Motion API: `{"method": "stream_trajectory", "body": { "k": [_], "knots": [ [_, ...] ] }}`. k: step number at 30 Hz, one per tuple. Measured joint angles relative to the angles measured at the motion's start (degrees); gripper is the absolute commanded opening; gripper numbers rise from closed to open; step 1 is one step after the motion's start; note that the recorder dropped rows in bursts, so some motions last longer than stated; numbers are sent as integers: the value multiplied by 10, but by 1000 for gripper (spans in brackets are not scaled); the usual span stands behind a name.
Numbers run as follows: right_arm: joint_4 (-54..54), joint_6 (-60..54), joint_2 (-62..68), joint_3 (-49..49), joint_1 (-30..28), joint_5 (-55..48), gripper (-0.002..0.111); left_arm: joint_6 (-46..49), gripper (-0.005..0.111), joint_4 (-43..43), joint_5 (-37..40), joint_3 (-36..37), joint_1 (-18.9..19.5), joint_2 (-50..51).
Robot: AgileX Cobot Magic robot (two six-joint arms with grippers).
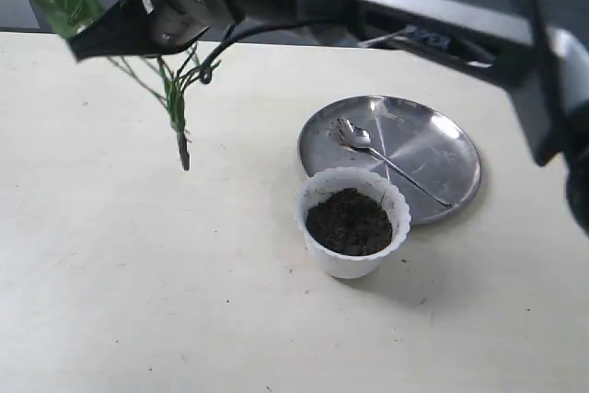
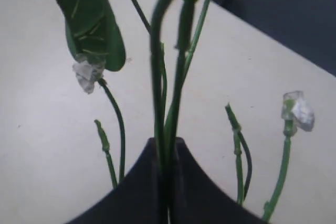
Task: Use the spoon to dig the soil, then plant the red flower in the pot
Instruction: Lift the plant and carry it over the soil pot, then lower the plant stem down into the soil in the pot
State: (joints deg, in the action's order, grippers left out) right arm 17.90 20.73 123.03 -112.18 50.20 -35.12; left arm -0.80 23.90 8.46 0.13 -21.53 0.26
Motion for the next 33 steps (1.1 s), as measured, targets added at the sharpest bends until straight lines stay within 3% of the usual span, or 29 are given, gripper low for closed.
{"method": "stream_trajectory", "body": {
  "k": [5, 10, 16, 23, 33],
  "knots": [
    [55, 78, -150, 208, -73, 86, 0, 0, 1, 0, 0, 0, 0, 0],
    [78, 88, -329, 473, -137, 304, 0, 0, 1, 0, 0, 0, 0, 0],
    [80, 35, -416, 679, -176, 534, 0, 0, 1, 0, 0, 0, 0, 0],
    [-154, -159, -415, 827, -193, 731, 0, 0, 1, 0, 0, 0, 0, 0],
    [-145, -191, -378, 870, -193, 825, 0, 0, 1, 0, 0, 0, 0, 0]
  ]
}}
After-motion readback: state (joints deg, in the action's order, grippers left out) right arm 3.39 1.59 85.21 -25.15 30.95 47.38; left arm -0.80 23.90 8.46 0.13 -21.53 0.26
